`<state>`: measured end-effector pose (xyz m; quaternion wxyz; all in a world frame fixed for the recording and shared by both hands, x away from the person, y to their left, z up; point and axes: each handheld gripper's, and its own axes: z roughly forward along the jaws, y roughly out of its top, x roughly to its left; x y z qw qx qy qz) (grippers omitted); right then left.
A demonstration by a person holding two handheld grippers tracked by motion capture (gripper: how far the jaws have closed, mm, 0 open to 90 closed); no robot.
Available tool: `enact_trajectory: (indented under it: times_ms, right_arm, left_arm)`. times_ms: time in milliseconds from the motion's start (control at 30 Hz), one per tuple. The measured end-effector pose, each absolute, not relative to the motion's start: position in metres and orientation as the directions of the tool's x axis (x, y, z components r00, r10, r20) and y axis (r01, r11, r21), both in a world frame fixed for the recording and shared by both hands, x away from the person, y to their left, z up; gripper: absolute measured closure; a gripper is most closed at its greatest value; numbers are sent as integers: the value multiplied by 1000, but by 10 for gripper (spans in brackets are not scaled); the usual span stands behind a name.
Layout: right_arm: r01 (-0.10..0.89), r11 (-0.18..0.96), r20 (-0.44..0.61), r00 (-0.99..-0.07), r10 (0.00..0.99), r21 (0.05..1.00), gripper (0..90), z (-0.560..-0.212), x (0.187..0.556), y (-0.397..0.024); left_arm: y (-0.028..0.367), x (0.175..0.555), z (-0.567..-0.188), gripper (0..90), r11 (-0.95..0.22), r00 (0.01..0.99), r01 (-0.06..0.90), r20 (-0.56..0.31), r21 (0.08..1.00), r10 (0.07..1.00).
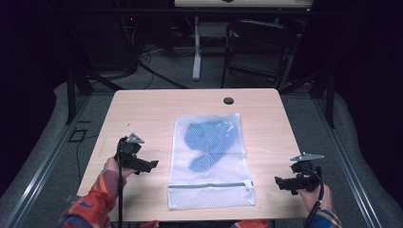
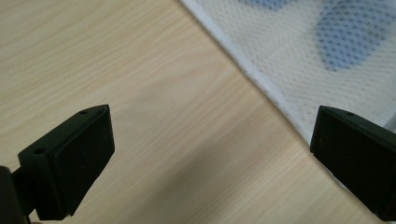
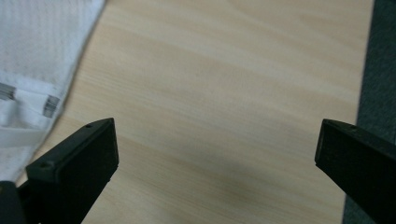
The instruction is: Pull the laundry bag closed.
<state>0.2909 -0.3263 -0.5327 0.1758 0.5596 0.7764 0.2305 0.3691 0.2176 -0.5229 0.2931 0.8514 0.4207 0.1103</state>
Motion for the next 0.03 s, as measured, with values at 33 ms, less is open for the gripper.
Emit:
enact_trajectory:
  times_ms: [33]
  right_arm:
    - [801, 267, -6, -313, 950, 536, 0, -537, 293, -327]
  left_arm:
    - [219, 372, -525, 0, -473, 616, 667, -69, 575, 784]
